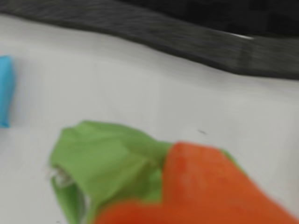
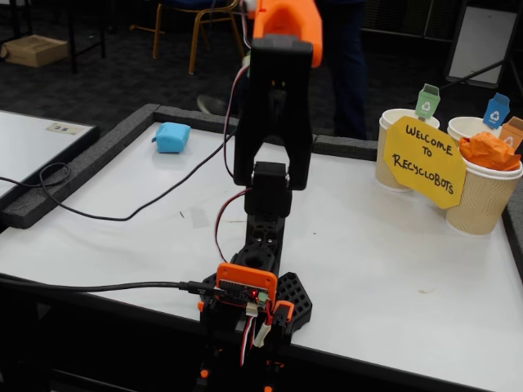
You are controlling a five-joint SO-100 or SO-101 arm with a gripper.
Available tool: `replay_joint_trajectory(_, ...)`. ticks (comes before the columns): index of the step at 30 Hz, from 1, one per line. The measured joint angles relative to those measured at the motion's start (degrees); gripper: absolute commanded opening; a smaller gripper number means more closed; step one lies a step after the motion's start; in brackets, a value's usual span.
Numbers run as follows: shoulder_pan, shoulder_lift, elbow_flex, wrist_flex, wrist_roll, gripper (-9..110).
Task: Sort rubbish by color.
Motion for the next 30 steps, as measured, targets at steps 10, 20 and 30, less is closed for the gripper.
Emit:
replay_joint_trajectory(10,6.68,33.05,20.74,-3.87,-10.81,0)
replay_joint_trajectory(20,10.20,56.69,34.45,-4.92,-13.45,0)
replay_joint_trajectory(30,14.33,73.74,45.62,-6.15,-16.08,0)
